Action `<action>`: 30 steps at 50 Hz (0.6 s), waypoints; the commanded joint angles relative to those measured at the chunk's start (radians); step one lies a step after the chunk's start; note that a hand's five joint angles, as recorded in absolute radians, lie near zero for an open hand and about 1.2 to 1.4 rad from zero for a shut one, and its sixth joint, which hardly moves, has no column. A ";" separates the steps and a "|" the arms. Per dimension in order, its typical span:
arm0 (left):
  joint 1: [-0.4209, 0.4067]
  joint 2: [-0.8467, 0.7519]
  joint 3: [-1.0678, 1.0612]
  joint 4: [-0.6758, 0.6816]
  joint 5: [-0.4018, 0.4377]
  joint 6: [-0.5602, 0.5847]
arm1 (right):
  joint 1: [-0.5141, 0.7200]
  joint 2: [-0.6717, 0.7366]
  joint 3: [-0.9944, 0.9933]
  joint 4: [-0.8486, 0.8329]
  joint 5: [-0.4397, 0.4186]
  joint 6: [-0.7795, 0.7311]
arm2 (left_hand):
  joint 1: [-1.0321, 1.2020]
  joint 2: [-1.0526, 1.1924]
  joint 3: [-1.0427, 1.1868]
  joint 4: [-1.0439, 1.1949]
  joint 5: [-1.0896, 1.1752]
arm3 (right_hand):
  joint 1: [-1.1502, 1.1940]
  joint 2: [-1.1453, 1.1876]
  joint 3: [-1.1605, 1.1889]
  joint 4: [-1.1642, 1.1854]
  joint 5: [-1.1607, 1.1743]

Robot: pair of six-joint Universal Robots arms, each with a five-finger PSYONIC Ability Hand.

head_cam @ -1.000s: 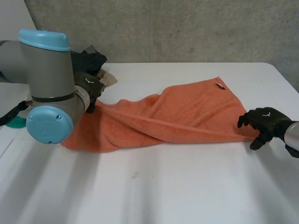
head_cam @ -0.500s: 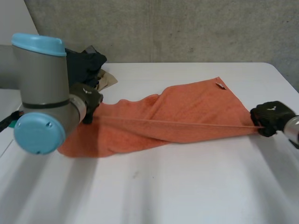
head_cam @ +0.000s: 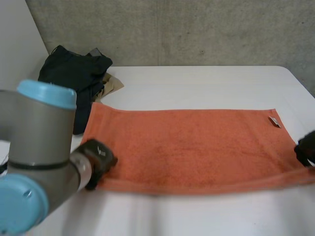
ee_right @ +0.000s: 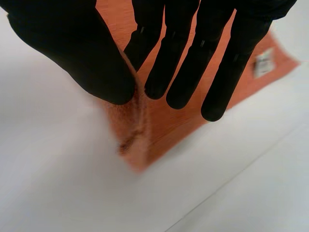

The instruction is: Fold the laundry.

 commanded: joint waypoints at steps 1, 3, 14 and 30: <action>0.059 -0.160 0.273 0.120 -0.027 0.015 | 0.110 0.089 -0.130 -0.256 0.008 0.273 | 0.232 0.198 0.206 0.199 0.235 | 0.256 0.220 0.207 0.198 0.200; 0.071 -0.229 0.375 0.159 -0.030 0.029 | 0.142 0.122 -0.180 -0.319 0.024 0.345 | 0.232 0.198 0.206 0.199 0.235 | 0.256 0.220 0.207 0.198 0.200; 0.091 -0.558 0.836 0.297 -0.024 0.104 | 0.265 0.343 -0.417 -0.732 0.144 0.513 | 0.232 0.198 0.206 0.199 0.235 | 0.256 0.220 0.207 0.198 0.200; 0.042 -0.629 0.885 0.407 -0.015 0.119 | 0.342 0.508 -0.557 -0.780 0.331 0.591 | -0.989 -1.023 -1.016 -1.022 -0.986 | -0.966 -1.002 -1.015 -1.024 -1.022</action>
